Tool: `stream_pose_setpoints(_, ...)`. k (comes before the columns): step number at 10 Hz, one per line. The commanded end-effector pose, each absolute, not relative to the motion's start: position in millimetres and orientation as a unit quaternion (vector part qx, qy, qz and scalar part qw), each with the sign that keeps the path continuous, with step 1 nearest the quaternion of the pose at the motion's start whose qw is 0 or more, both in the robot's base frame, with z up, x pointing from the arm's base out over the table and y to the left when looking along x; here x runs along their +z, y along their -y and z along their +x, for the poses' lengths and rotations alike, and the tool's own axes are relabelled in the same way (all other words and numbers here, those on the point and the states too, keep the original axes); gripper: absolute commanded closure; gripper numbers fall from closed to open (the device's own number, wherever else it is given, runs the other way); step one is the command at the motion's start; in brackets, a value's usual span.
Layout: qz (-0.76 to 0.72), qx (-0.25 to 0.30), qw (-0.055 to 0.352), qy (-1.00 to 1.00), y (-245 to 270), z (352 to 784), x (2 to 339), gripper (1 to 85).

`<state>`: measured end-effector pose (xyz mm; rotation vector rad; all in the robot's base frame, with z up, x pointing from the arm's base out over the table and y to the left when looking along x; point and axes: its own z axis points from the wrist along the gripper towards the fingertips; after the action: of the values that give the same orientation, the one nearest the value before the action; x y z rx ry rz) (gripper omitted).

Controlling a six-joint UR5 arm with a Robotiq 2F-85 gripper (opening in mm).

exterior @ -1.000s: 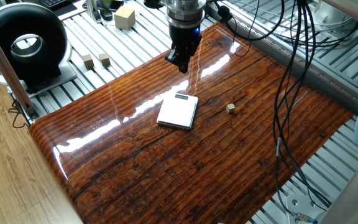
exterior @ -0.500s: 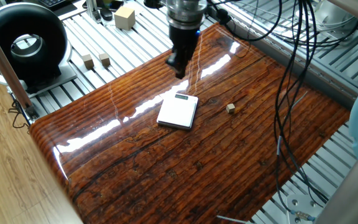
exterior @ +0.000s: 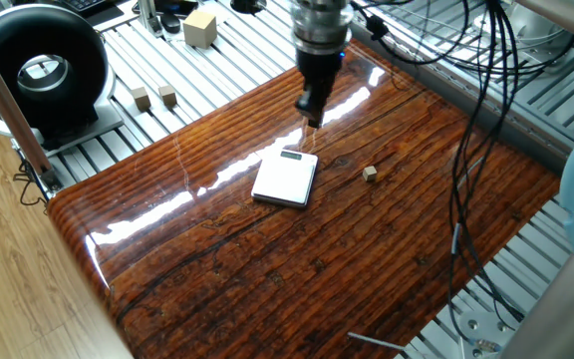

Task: Place the block on the scale

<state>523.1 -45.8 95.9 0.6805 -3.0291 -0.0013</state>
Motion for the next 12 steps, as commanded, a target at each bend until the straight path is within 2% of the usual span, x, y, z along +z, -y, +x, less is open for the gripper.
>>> stream_pose_setpoints(1,0.264,0.019,0.020,0.964,75.5,508.3,77.4,67.0)
stream_pose_setpoints(3,0.323,0.006,0.023,0.946,73.9,500.5,72.5,65.7)
stream_pose_setpoints(4,0.341,0.004,0.028,0.940,74.8,494.4,69.4,59.7)
stream_pose_setpoints(5,0.358,0.003,0.034,0.933,74.8,487.8,65.2,48.7)
stream_pose_setpoints(7,0.362,-0.013,0.043,0.931,67.7,473.7,59.2,47.7)
stream_pose_setpoints(8,0.370,-0.046,0.065,0.926,55.1,453.8,58.5,47.7)
stream_pose_setpoints(9,0.369,-0.079,0.059,0.924,33.8,447.3,55.8,47.7)
stream_pose_setpoints(11,0.368,-0.035,0.055,0.927,44.7,448.4,44.0,48.7)
stream_pose_setpoints(12,0.374,-0.033,0.052,0.925,44.9,448.0,41.8,49.0)
